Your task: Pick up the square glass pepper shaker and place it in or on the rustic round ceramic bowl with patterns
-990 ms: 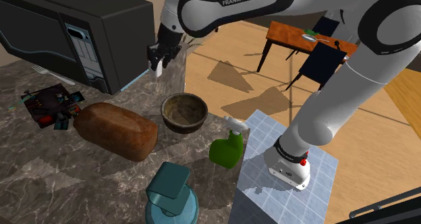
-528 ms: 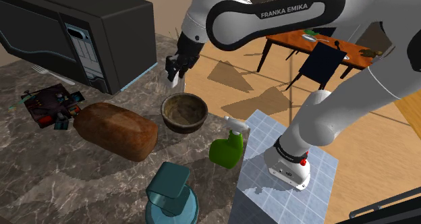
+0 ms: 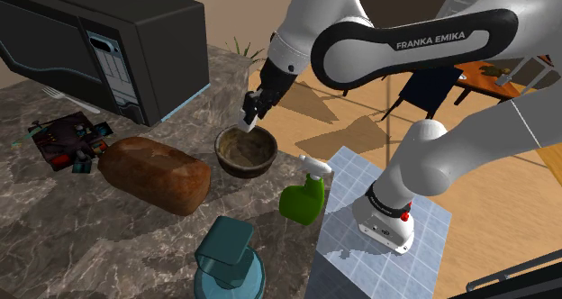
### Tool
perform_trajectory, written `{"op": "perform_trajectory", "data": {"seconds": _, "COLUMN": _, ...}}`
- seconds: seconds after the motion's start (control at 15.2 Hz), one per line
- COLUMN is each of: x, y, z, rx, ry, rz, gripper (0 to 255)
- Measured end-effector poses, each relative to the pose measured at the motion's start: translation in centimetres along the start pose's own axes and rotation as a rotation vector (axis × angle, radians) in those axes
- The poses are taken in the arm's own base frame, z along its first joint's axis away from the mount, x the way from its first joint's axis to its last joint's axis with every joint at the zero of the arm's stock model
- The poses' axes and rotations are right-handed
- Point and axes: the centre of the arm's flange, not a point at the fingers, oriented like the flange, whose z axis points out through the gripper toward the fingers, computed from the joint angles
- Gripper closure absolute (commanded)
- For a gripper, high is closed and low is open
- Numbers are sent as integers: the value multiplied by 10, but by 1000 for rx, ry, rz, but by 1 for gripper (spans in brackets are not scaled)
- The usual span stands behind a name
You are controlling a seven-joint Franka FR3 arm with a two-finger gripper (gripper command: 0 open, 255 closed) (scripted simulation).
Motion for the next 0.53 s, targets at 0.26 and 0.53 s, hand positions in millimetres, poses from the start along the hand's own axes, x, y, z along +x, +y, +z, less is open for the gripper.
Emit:
{"op": "perform_trajectory", "data": {"seconds": 0.26, "x": -6, "y": 4, "z": 20, "rx": 0, "ry": 0, "rz": 0, "gripper": 255}}
{"op": "perform_trajectory", "data": {"seconds": 0.53, "x": -11, "y": 9, "z": 40, "rx": 0, "ry": 0, "rz": 0, "gripper": 255}}
